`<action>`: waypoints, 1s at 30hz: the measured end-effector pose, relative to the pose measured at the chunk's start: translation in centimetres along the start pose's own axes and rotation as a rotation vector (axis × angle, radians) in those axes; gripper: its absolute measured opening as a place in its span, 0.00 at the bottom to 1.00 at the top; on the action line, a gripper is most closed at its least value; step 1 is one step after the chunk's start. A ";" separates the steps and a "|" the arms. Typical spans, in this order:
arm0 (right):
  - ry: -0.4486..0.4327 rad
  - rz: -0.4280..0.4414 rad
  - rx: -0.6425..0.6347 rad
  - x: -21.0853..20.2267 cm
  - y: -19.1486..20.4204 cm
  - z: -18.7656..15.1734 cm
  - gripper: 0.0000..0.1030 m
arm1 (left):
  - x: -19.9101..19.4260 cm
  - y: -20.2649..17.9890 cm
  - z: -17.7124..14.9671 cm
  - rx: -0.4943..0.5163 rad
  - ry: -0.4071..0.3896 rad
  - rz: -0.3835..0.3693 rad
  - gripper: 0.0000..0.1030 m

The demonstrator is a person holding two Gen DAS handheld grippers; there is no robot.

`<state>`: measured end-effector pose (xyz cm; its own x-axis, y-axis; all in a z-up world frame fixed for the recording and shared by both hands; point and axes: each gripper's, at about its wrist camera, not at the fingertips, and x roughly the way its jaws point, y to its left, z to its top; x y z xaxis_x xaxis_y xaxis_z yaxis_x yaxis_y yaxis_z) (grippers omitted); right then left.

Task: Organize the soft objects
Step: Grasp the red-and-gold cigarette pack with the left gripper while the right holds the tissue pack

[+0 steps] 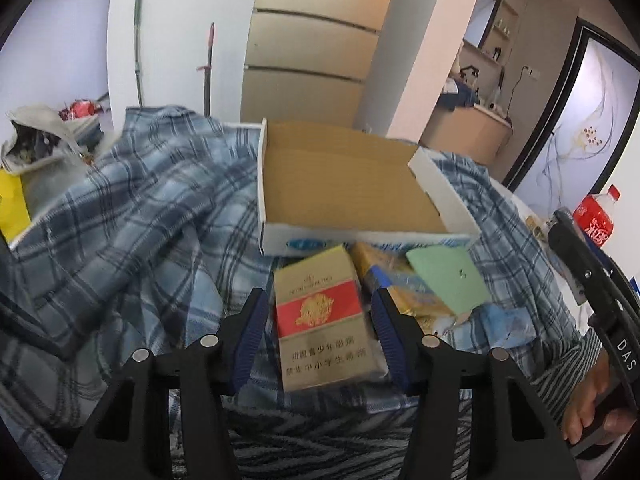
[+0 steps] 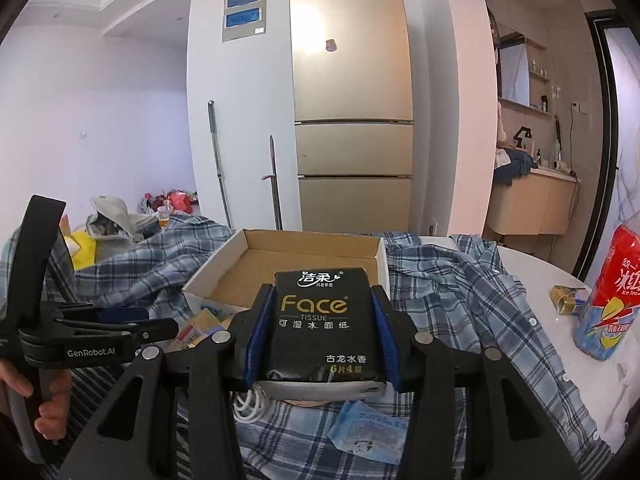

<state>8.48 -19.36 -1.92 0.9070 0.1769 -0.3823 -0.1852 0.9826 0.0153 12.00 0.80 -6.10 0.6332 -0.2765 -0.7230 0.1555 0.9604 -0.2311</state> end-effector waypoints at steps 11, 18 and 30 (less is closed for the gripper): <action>-0.008 0.013 -0.070 -0.1 1.3 -0.7 0.44 | 1.3 0.5 -0.2 -0.018 0.060 -0.002 0.55; -0.002 0.011 -0.068 0.1 1.4 -0.7 0.44 | 1.9 0.7 -0.2 -0.030 0.087 -0.006 0.55; -0.004 0.008 -0.078 0.1 1.5 -0.9 0.44 | 1.8 0.3 -0.3 -0.009 0.080 0.014 0.54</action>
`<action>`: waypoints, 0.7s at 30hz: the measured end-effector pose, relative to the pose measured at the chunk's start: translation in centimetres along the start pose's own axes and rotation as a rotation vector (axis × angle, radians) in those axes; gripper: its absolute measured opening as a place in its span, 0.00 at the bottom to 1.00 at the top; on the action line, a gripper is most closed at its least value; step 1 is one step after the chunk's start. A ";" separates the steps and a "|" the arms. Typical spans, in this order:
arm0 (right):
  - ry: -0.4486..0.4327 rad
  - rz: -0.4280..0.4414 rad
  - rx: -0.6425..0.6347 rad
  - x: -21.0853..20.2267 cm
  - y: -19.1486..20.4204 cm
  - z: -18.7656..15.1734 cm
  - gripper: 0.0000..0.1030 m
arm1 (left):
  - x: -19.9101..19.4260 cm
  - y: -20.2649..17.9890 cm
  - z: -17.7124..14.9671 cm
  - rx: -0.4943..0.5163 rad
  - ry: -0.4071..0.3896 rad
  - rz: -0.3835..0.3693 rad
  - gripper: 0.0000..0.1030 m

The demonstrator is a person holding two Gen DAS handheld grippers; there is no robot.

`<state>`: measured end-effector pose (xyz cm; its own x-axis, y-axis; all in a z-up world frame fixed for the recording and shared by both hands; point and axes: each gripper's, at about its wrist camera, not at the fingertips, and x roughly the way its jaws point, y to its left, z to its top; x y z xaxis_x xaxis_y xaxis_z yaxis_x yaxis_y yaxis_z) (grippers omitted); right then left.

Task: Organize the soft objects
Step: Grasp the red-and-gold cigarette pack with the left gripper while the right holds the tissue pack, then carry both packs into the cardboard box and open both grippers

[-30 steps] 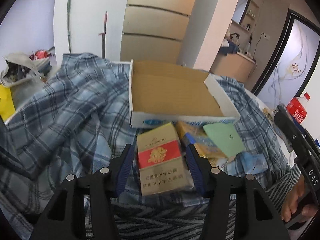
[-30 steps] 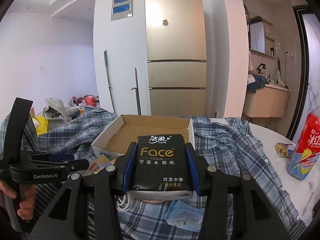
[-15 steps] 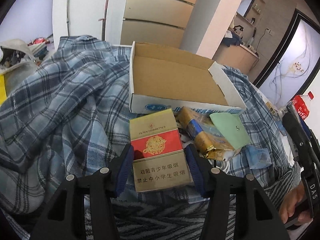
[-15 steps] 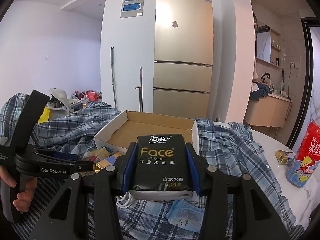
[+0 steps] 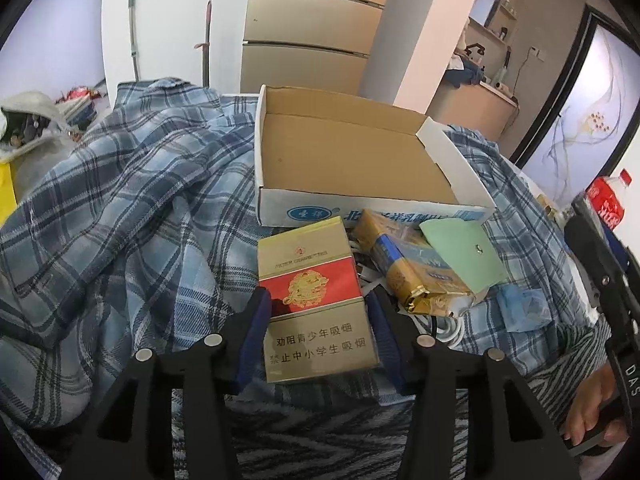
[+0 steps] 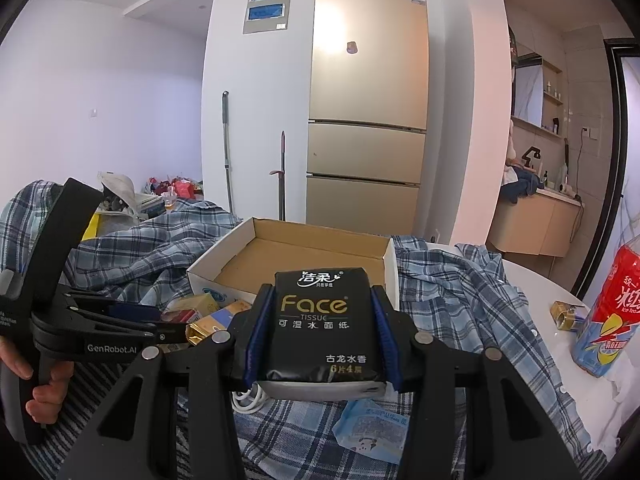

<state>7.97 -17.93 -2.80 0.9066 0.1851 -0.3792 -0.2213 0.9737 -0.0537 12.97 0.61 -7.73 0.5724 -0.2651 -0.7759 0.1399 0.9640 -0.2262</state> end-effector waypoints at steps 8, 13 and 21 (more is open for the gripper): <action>-0.004 0.000 -0.006 -0.1 0.1 -0.1 0.45 | 1.4 2.1 0.3 -0.100 0.088 -0.068 0.59; -0.011 0.000 -0.010 -0.2 0.1 -0.1 0.45 | 0.3 1.5 0.1 -0.071 0.023 -0.030 0.56; -0.090 -0.004 -0.010 -1.7 0.4 -0.1 0.45 | -4.2 -1.8 -0.8 0.089 -0.258 -0.001 0.56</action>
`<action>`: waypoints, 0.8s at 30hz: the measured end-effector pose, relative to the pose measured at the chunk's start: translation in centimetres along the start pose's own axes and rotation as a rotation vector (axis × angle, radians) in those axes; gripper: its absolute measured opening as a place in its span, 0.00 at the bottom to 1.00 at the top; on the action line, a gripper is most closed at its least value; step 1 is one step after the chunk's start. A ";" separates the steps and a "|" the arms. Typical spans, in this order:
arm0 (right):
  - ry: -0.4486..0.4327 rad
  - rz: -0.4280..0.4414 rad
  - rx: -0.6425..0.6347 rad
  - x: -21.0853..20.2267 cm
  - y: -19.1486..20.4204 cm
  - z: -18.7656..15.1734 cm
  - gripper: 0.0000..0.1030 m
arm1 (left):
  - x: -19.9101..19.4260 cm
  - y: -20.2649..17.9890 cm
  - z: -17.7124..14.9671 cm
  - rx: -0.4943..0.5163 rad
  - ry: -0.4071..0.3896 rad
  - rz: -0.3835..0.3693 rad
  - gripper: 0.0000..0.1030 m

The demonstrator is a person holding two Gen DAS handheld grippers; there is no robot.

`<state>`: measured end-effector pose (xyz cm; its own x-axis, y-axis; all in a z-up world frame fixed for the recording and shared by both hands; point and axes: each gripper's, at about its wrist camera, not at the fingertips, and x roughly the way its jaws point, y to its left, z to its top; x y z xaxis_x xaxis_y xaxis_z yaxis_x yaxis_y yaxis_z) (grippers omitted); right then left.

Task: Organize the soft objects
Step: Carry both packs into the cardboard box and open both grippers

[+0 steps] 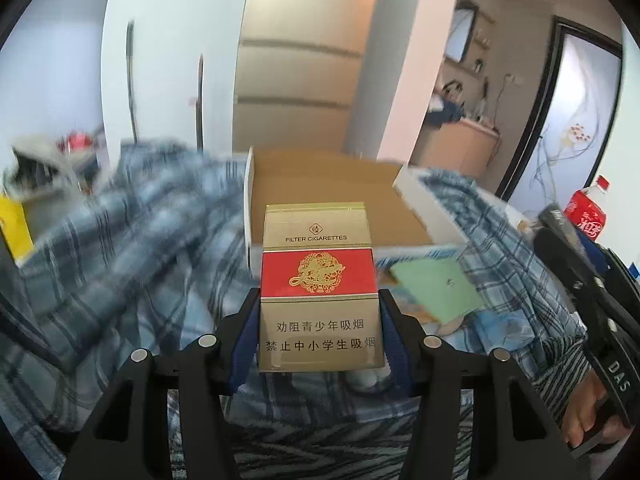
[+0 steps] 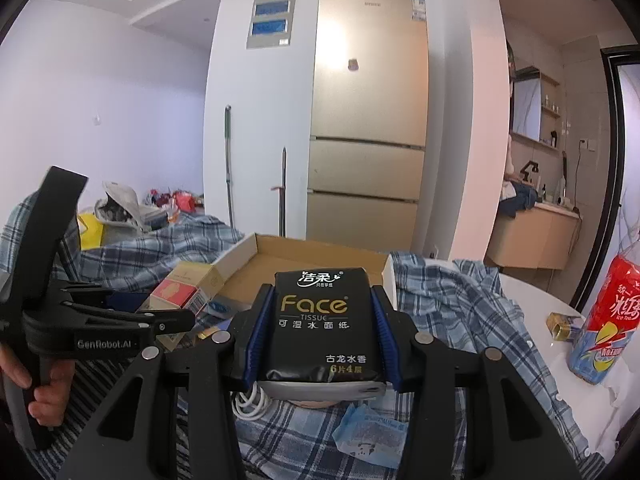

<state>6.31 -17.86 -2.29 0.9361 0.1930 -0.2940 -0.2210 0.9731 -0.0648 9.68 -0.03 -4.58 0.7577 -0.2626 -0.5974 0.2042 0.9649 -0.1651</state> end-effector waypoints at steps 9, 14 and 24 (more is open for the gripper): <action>-0.055 -0.022 0.009 -0.7 -0.2 0.4 0.45 | -5.5 -2.4 0.0 0.103 -0.306 0.072 0.56; -0.093 -0.016 0.045 -2.0 -0.9 1.5 0.45 | -6.7 -3.4 0.2 0.121 -0.336 0.080 0.56; -0.182 -0.071 0.065 -5.1 -2.0 6.5 0.45 | -10.1 -6.3 3.7 0.169 -0.399 0.078 0.56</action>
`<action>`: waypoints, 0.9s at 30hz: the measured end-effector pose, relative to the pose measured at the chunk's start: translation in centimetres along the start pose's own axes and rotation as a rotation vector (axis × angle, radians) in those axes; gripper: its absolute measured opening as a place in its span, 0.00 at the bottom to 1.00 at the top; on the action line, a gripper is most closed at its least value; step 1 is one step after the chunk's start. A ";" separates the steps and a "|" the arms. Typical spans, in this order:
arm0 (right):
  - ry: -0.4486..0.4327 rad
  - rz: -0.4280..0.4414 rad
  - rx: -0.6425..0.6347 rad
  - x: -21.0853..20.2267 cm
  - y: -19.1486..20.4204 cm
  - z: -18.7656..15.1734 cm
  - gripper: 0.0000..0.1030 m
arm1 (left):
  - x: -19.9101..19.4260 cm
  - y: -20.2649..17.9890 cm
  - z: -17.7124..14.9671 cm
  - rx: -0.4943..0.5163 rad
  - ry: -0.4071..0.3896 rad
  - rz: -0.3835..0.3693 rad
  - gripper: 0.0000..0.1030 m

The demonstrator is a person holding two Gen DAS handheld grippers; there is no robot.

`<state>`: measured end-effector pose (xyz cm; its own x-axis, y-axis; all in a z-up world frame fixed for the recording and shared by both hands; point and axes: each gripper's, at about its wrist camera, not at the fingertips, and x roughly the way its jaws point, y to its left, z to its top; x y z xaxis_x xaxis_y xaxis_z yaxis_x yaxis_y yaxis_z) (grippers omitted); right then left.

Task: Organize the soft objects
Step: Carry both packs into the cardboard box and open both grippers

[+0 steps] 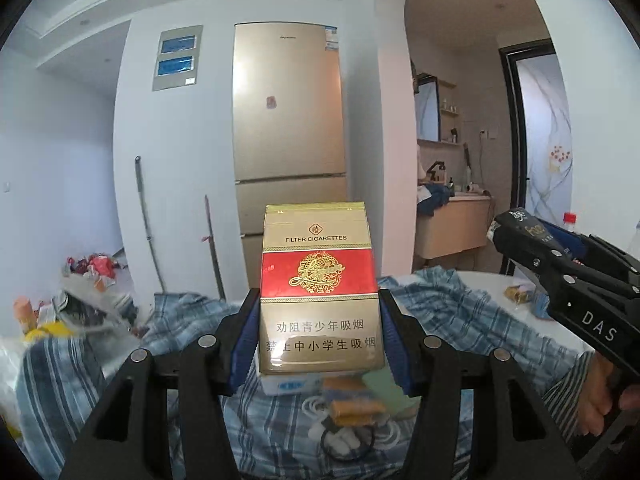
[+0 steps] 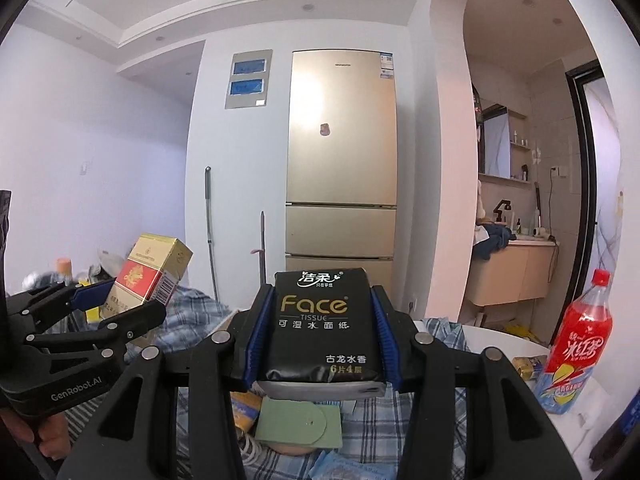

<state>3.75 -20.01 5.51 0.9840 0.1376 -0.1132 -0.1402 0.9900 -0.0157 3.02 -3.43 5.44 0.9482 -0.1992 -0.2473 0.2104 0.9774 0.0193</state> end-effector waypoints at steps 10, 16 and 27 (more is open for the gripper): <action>-0.016 0.006 -0.001 3.1 0.1 6.5 0.45 | 0.3 -0.6 6.3 -0.020 -0.073 0.027 0.56; -0.049 0.006 0.045 4.6 -0.5 8.5 0.45 | 1.4 -1.2 9.7 -0.036 -0.098 0.000 0.56; 0.030 0.009 0.067 8.0 -1.6 5.4 0.45 | 6.7 0.5 7.7 -0.072 0.013 0.021 0.56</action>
<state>12.44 -20.28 10.04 0.9789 0.1464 -0.1426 -0.1404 0.9887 0.0517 11.31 -4.83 11.27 0.9491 -0.1778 -0.2599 0.1721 0.9841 -0.0448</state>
